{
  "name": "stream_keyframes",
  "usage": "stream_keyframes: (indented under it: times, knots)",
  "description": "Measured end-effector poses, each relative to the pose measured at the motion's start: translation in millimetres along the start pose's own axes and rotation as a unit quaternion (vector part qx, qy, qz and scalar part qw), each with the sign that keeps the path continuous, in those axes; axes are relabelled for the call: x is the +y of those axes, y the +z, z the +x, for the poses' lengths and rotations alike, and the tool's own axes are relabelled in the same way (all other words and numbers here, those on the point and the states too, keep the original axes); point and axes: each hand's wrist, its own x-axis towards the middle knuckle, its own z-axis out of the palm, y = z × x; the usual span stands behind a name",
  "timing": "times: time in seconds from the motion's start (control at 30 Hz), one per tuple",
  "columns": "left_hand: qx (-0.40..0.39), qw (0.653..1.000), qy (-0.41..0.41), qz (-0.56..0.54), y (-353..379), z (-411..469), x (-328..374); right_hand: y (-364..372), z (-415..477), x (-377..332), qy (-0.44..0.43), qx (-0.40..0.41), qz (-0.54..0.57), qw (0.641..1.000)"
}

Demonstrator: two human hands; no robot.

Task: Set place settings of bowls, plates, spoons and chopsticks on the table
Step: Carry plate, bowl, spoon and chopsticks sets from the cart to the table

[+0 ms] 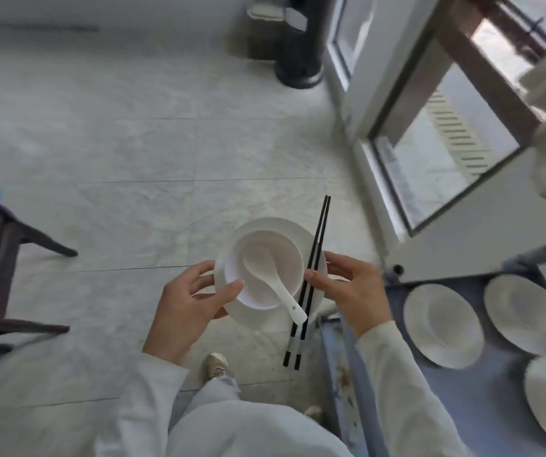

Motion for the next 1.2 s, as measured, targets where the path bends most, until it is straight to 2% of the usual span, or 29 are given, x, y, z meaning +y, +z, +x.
stream_keyframes:
  times: [0.33,0.67,0.93,1.2]
  knots:
    - [0.113,0.993,0.022,-0.027,-164.2,46.3,35.3,183.2,66.8,-62.7,-0.011,-0.113,0.017,0.993]
    - [0.223,0.971,0.009,-0.083,-232.2,89.2,43.6,295.1,153.6,-110.5,-0.010,-0.254,-0.025,0.967]
    - [0.370,0.916,0.010,-0.154,-253.3,154.8,62.2,391.7,263.2,-158.5,-0.040,-0.396,-0.076,0.914]
    - [0.509,0.835,0.005,-0.209,-273.1,191.0,83.0,494.5,322.3,-210.4,-0.060,-0.521,-0.130,0.842]
